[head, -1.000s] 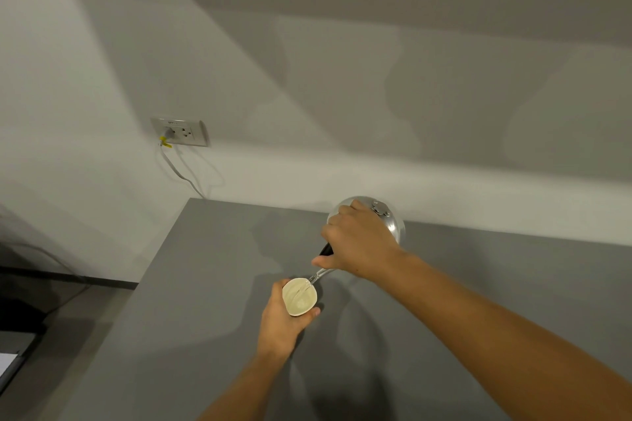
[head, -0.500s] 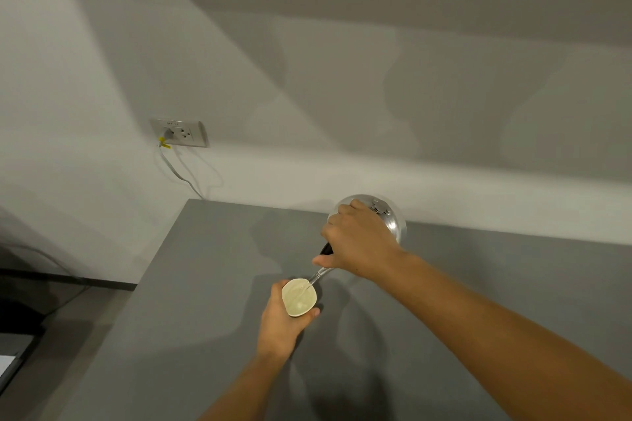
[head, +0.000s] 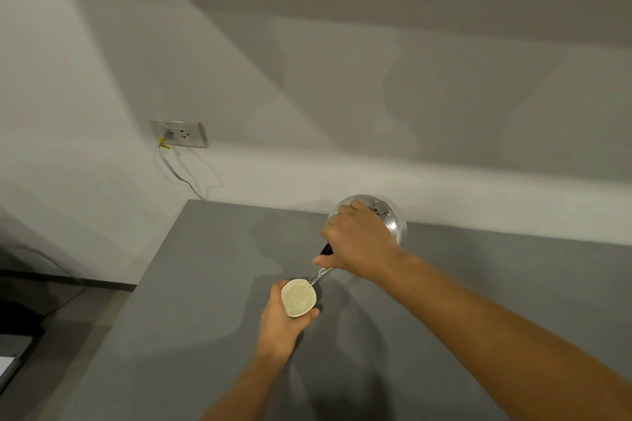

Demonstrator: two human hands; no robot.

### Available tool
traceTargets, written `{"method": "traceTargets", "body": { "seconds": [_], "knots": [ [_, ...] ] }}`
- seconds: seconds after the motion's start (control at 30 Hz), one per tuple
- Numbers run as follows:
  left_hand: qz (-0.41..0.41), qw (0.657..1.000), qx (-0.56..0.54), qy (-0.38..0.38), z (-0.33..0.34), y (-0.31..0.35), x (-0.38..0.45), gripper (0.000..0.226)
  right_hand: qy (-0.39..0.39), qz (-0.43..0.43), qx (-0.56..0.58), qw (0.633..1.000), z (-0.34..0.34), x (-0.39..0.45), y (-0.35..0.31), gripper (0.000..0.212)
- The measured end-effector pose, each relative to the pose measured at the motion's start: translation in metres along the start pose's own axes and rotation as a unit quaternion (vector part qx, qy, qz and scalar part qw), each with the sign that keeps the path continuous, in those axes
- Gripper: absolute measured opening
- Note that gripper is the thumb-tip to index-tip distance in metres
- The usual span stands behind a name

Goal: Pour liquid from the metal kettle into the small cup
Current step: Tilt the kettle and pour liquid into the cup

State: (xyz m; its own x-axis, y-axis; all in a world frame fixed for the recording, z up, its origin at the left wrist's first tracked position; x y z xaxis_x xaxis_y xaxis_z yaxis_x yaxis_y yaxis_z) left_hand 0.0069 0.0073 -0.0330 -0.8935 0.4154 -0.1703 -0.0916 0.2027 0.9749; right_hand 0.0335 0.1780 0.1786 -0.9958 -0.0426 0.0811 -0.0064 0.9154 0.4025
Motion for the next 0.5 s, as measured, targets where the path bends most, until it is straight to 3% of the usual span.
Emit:
{"method": "traceTargets", "body": {
  "seconds": [0.23, 0.5],
  "knots": [
    [0.003, 1.000, 0.010, 0.000, 0.000, 0.002, -0.001, 0.069, -0.007, 0.014, 0.006, 1.000, 0.003, 0.000, 0.002, 0.053],
    [-0.001, 1.000, 0.009, 0.005, -0.001, 0.000, -0.001, 0.067, -0.017, 0.086, 0.082, 0.993, 0.019, -0.004, 0.016, 0.050]
  ]
}}
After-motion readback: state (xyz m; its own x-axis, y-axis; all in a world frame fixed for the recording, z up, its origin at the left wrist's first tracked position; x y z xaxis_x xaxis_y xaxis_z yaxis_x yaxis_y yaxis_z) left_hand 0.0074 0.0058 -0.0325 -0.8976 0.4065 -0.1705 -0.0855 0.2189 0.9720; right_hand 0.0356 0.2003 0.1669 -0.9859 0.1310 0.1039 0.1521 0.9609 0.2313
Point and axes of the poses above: each hand's wrist, its own x-axis towards the middle knuckle, its own z-axis out of the palm, y = z × x, the point moved 1 cm from there along x, towards the middle knuckle, and after that the axes turned 10 degrees about -x, right-handed, at the moved point
